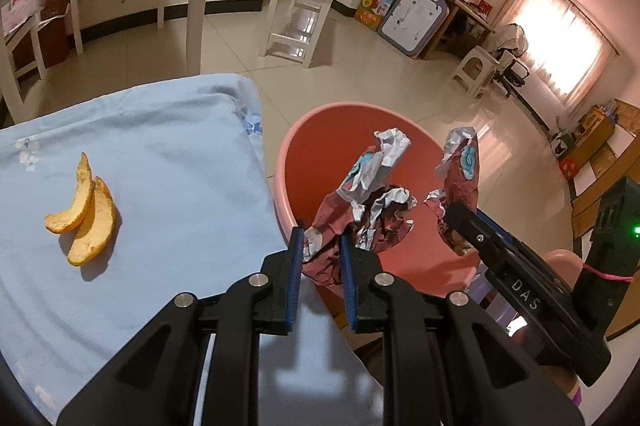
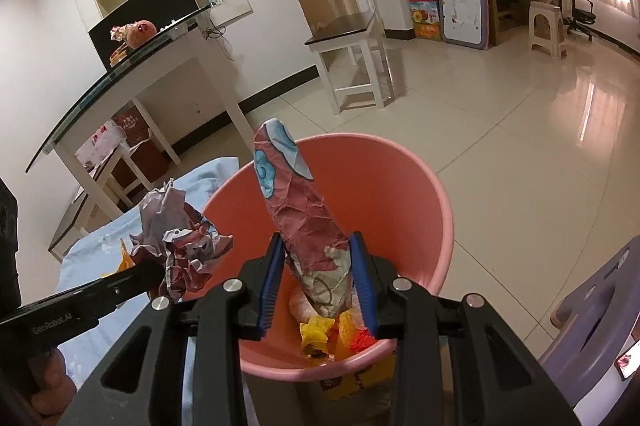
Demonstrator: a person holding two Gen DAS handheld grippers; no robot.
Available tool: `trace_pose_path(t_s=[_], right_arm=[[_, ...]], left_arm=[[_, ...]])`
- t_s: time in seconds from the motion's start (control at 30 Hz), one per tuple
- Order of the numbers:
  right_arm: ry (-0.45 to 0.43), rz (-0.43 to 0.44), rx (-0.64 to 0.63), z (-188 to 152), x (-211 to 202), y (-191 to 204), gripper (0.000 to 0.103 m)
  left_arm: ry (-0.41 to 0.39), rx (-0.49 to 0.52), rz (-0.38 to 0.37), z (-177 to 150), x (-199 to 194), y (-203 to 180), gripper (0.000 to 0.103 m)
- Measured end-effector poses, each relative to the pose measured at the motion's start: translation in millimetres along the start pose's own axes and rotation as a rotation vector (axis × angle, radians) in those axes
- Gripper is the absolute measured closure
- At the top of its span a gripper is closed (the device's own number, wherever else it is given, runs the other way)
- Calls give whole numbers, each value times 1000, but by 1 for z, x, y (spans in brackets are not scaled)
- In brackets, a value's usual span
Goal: Collect trash
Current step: 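Carry both wrappers over the pink bucket, then open both tools to drop the wrappers into the bucket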
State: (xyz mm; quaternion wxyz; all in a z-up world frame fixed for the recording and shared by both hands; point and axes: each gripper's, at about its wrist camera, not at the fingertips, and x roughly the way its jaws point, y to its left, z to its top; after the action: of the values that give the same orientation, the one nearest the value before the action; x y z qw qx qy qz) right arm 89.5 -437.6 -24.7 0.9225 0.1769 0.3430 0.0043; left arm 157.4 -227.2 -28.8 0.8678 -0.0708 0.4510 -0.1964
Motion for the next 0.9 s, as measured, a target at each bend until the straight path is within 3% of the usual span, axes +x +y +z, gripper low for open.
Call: trace_pose_path(t_s=[0.47, 0.7, 0.9], right_arm=[[22, -21, 6, -3, 14, 5, 68], [14, -28, 11, -2, 13, 4, 63], [12, -35, 15, -3, 11, 3, 54]], left_arm=[[6, 36, -1, -1, 13, -13, 85], [18, 40, -28, -1, 18, -14, 85], [33, 43, -31, 0, 16, -16, 70]])
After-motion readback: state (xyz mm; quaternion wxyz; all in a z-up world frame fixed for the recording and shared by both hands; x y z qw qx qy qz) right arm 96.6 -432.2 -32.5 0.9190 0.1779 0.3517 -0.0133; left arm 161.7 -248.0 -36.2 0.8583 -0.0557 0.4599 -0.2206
